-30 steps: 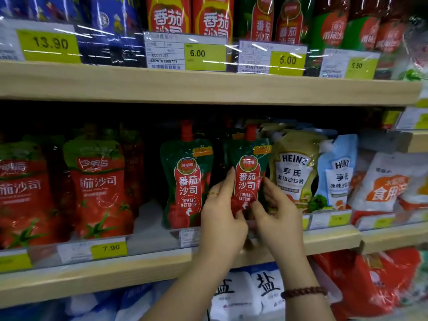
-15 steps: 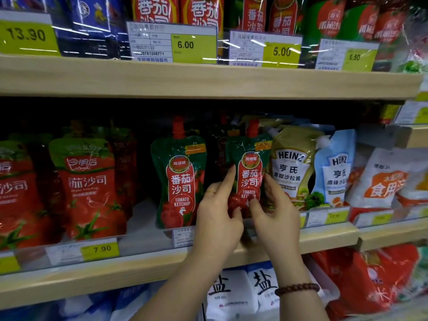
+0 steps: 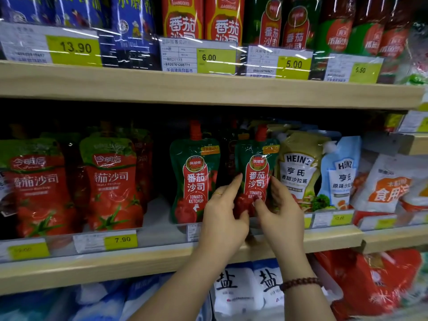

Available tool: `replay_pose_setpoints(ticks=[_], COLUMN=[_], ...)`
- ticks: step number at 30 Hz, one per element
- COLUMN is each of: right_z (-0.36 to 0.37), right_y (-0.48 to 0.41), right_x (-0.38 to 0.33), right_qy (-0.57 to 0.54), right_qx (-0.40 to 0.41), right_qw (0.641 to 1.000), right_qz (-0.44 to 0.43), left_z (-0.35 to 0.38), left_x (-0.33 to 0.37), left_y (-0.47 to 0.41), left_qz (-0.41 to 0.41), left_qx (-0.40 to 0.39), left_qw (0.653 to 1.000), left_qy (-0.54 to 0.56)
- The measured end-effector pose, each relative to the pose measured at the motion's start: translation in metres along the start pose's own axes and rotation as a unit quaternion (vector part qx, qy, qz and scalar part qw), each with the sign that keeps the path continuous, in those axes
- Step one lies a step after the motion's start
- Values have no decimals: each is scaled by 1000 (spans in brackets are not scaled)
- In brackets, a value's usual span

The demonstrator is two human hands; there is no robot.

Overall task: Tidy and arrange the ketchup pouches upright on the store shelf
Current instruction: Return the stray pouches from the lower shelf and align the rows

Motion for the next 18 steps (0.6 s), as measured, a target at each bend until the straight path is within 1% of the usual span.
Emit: replay_pose_setpoints(ticks=[2,4,5,6,7,8,9,10,11,13,14,16,18], right_z=[0,0,2,7,15,25,36,47,57,72,75,78,78], right_y=[3,10,15,21,26,31,33,35,38,43,45,47,47], right_x=[-3,-17,-29,-41,-51,-58,-62,-62,-60,-53,-51,-48,-46], right_qy=[11,48,51,38,17,-6,-25,-40,-52,-60,-59,-55,-51], right_qx=[9,75,109,122,112,84,48,8,-30,-87,-102,-102,-90], right_qw=[1000,995,989,982,979,981,986,992,995,994,993,993,995], right_qz=[2,-46,-92,-137,-169,-177,-159,-120,-77,-18,-8,-10,-7], left_z=[-3,-12,-19,-28,-37,-46,-54,-60,-65,-68,-67,-66,-66], left_x=[2,3,2,1,-2,-6,-10,-15,-20,-28,-31,-36,-40], left_y=[3,7,10,12,15,17,19,19,19,17,17,17,17], left_qz=[4,12,16,22,29,31,24,9,-12,-51,-60,-66,-70], left_qx=[-1,24,50,88,133,175,206,223,224,185,160,127,123], left_qw=[1000,999,998,995,991,984,978,975,974,981,985,989,990], left_qy=[9,22,28,28,20,6,-6,-14,-17,-13,-14,-20,-17])
Point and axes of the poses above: each hand's wrist, its own y-axis away from the middle knuckle, its own z-axis out of the palm, x = y × z, the point moved 3 cm from there along -y, towards the middle knuckle, and after that the axes turned 10 degrees about -y, right-handed, at the moved point
